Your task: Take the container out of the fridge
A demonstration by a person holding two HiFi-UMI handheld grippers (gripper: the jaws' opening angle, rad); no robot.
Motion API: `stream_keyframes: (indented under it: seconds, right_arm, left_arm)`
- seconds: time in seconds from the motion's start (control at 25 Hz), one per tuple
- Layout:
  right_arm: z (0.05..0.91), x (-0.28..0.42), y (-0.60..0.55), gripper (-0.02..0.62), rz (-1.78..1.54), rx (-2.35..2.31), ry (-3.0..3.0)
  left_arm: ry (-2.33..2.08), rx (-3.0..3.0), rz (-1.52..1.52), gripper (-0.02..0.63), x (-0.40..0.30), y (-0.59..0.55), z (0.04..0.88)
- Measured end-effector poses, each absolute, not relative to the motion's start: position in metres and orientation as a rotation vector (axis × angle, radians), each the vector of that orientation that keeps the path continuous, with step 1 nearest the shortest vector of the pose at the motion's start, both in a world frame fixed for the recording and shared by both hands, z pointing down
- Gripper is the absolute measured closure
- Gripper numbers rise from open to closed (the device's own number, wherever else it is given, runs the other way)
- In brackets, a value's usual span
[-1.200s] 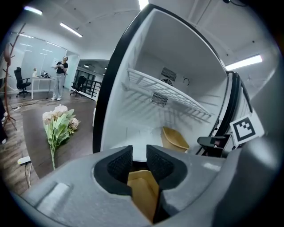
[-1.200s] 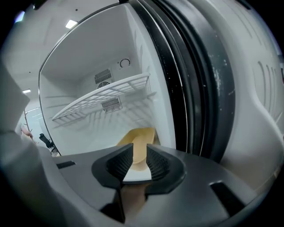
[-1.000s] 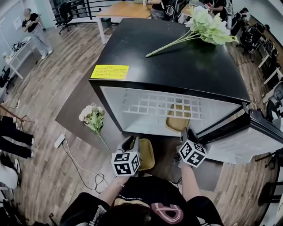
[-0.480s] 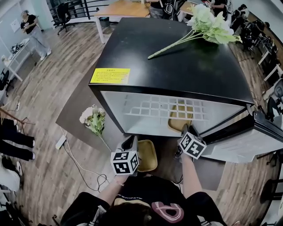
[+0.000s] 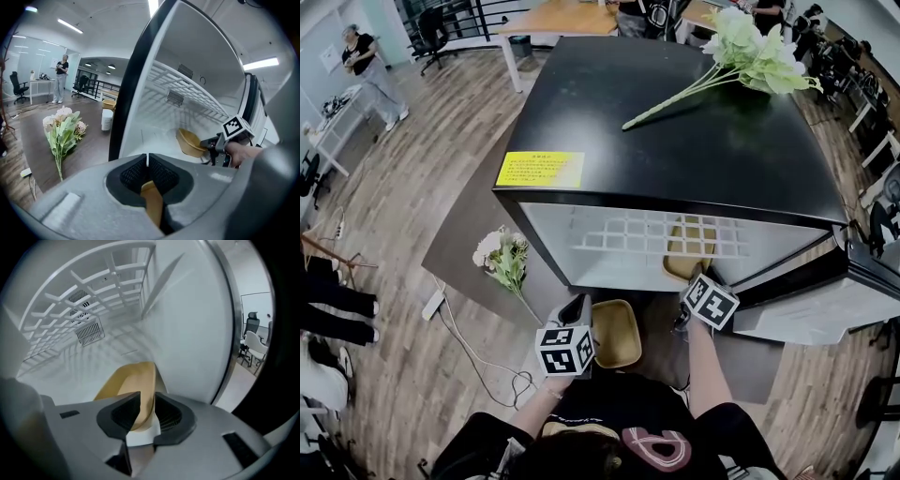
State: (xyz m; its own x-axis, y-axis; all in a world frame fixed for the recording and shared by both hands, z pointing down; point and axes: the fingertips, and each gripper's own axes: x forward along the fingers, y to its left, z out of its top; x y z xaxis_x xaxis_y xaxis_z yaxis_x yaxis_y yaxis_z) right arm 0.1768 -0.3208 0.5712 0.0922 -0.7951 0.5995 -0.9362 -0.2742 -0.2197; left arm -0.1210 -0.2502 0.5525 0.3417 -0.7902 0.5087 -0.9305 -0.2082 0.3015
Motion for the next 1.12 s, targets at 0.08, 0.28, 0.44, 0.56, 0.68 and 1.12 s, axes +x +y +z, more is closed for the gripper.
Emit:
stream_keyframes:
  seconds: [0.08,0.28,0.44,0.56,0.68,1.12]
  right_arm:
    - [0.575,0.177,-0.321,0.492,0.955,2.144,-1.729]
    - [0.582,0.177,-0.321,0.496,0.961,2.113,-1.701]
    - [0.584,0.18,-0.32,0.542,0.955,2.129,-1.663]
    - [0.583,0.181,-0.319,0.555,0.929,2.127,-1.649]
    - [0.581,0.182,-0.318,0.557,0.929,2.135,-1.655]
    - [0.56,0.18,-0.301,0.565,0.881,2.159,-1.753]
  left_arm:
    - [-1.506,2.043,0.326,0.584,-0.125,-0.251,0.553]
    - [-1.526,2.07,0.353,0.584,-0.131,-0.253,0.552]
    - [-1.517,2.053,0.331,0.584,-0.134,-0.252,0.555]
    - [-1.52,2.05,0.339,0.584,-0.136,-0.25,0.556]
    - [-1.525,2.073,0.379,0.584,-0.135,-0.248,0.558]
    - [-1.51,2.046,0.366,0.584,-0.131,-0.237,0.561]
